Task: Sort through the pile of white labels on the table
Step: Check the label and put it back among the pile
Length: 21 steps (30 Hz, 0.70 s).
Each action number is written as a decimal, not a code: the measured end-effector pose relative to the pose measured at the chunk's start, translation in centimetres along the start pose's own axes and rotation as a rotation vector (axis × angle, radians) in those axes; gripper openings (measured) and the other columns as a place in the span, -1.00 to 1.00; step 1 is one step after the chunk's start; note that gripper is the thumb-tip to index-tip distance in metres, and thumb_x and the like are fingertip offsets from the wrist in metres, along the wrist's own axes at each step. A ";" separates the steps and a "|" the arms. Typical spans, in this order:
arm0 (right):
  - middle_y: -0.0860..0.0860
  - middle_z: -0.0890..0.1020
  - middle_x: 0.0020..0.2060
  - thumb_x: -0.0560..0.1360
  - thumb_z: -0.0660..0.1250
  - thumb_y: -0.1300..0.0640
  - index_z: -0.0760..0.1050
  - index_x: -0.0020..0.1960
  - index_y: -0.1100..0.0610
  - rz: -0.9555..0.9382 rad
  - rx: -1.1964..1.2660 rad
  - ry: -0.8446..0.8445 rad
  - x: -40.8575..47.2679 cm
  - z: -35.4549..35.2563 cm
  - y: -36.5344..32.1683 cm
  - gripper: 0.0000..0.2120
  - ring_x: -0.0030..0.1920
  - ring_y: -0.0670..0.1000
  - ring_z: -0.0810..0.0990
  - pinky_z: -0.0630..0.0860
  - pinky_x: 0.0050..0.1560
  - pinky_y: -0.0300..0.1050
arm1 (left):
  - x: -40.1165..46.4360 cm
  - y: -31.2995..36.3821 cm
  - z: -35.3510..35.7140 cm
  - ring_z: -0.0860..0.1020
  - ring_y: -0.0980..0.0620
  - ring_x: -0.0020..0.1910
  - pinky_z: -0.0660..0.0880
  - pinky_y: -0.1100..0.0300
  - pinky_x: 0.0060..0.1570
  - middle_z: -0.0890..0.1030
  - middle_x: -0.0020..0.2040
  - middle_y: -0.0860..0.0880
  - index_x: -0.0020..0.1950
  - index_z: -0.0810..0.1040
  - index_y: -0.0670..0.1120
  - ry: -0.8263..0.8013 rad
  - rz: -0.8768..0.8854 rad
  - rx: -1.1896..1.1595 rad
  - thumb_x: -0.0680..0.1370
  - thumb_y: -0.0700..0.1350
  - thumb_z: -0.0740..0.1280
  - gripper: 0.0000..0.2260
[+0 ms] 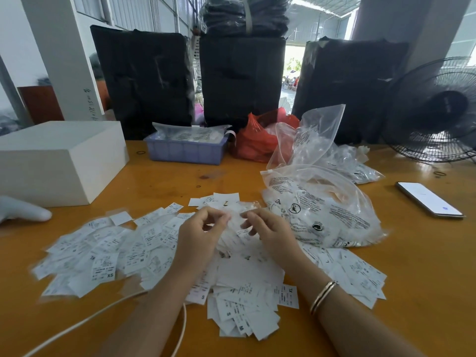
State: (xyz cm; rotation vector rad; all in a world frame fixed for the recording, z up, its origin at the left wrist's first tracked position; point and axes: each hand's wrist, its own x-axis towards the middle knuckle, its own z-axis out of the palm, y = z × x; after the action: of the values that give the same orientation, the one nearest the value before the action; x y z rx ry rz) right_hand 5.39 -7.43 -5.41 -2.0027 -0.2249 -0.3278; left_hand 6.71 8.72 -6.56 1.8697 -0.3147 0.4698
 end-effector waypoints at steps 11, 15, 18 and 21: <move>-0.03 0.56 -0.12 0.57 0.07 -0.04 0.59 -0.08 0.08 -0.074 -0.945 -0.023 0.1 1.6 0.6 -0.64 -0.03 0.02 0.50 0.28 0.09 -0.03 | 0.3 -0.3 -0.1 0.59 0.20 -0.20 0.47 0.36 -0.25 0.65 -0.19 0.21 -0.11 0.58 0.14 0.096 -0.083 -0.066 0.55 -0.02 0.33 -0.93; -0.06 0.57 -0.07 0.59 0.11 0.02 0.60 -0.01 0.08 -0.108 -0.760 0.107 -0.1 1.6 0.4 -0.70 -0.04 -0.02 0.47 0.33 0.09 -0.07 | 0.2 0.0 -0.1 0.54 0.02 -0.23 0.46 0.39 -0.37 0.63 -0.18 0.26 -0.02 0.59 0.15 0.080 -0.061 -0.043 0.59 0.02 0.25 -0.88; -0.07 0.57 -0.07 0.58 0.17 0.06 0.59 0.01 0.09 -0.106 -0.593 0.153 -0.3 1.2 0.4 -0.77 -0.04 -0.04 0.46 0.35 0.10 -0.06 | 0.1 0.1 -0.1 0.57 0.08 -0.23 0.44 0.40 -0.37 0.65 -0.19 0.20 -0.05 0.61 0.12 0.075 -0.061 -0.048 0.57 0.02 0.27 -0.88; -0.12 0.59 -0.08 0.54 0.25 0.03 0.59 -0.02 0.04 -0.131 -0.588 0.096 -0.6 1.3 0.3 -0.84 -0.01 -0.07 0.47 0.28 0.09 -0.14 | 0.0 0.4 0.0 0.57 0.28 -0.15 0.44 0.52 -0.24 0.65 -0.19 0.24 -0.13 0.62 0.07 0.069 -0.072 -0.088 0.52 0.03 0.34 -0.91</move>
State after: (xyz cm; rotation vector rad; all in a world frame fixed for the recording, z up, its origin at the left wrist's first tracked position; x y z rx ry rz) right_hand 5.08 -6.41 -6.34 -2.5464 -0.2154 -0.6286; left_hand 6.55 8.62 -6.19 1.7693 -0.2179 0.4636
